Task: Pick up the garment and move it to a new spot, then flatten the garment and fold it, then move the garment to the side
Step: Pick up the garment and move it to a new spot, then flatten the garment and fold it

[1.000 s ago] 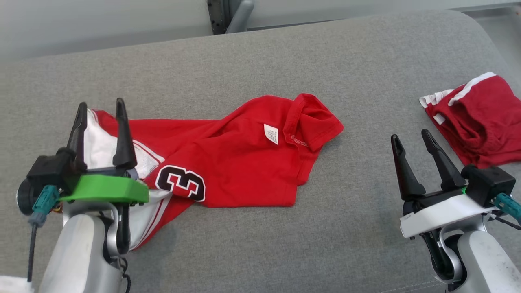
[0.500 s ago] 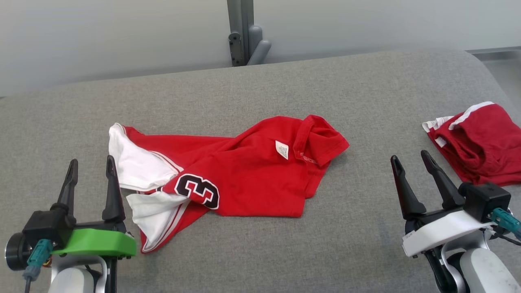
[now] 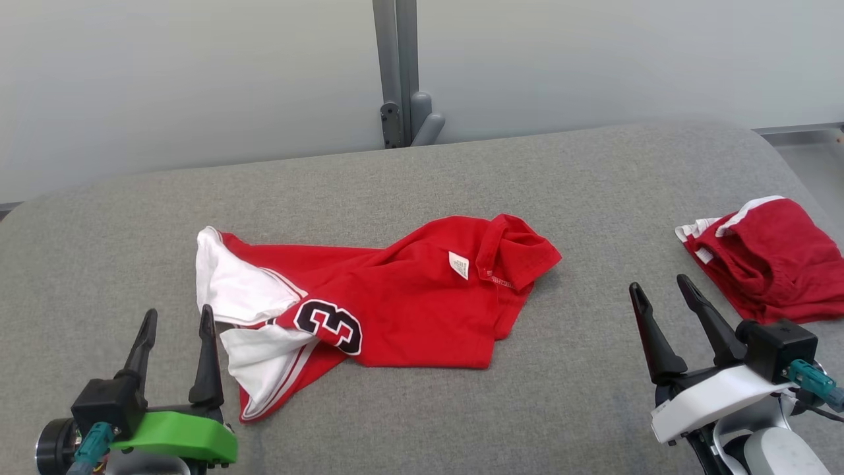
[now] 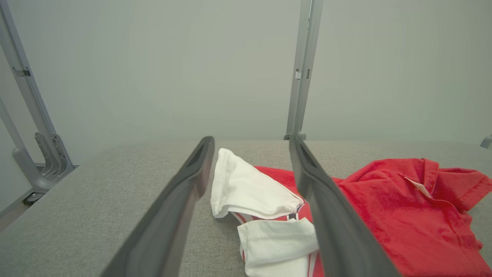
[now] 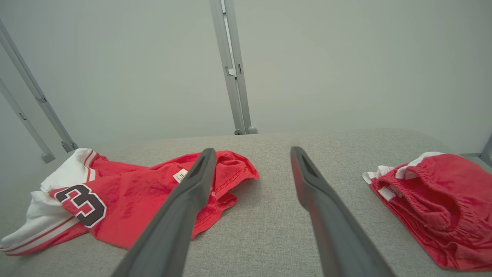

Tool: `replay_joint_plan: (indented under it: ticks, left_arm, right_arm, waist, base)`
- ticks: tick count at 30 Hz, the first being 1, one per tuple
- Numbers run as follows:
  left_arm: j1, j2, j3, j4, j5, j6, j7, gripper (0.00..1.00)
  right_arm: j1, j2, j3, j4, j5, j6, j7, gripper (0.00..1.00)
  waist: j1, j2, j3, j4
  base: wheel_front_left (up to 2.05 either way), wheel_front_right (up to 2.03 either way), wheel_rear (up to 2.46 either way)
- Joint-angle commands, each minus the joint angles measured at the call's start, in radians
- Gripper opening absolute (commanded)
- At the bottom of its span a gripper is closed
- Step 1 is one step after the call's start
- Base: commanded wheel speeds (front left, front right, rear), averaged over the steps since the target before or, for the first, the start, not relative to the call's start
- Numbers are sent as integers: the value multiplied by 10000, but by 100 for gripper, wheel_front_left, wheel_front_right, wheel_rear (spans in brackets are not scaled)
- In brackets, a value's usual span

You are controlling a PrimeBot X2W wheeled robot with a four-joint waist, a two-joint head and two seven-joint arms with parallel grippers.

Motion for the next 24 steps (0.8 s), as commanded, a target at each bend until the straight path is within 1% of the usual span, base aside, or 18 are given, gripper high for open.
replay_joint_plan:
  ticks: [1,14,24]
  left_arm:
    - [171,36,-5,18,-34,18,12,100]
    - [292,110,-125,-85,-148,113,236,100]
    - [266,157,-192,-113,-237,140,284,100]
  right_arm:
    - [164,10,-20,-24,23,-10,-1,100]
    - [342,142,-322,-103,17,-11,34,100]
    - [338,168,-313,-115,21,-11,41,100]
  waist:
    - [0,0,-39,-11]
    - [0,0,-59,66]
    - [0,0,-16,130]
  base:
    - [0,0,0]
    - [0,0,0]
    - [0,0,0]
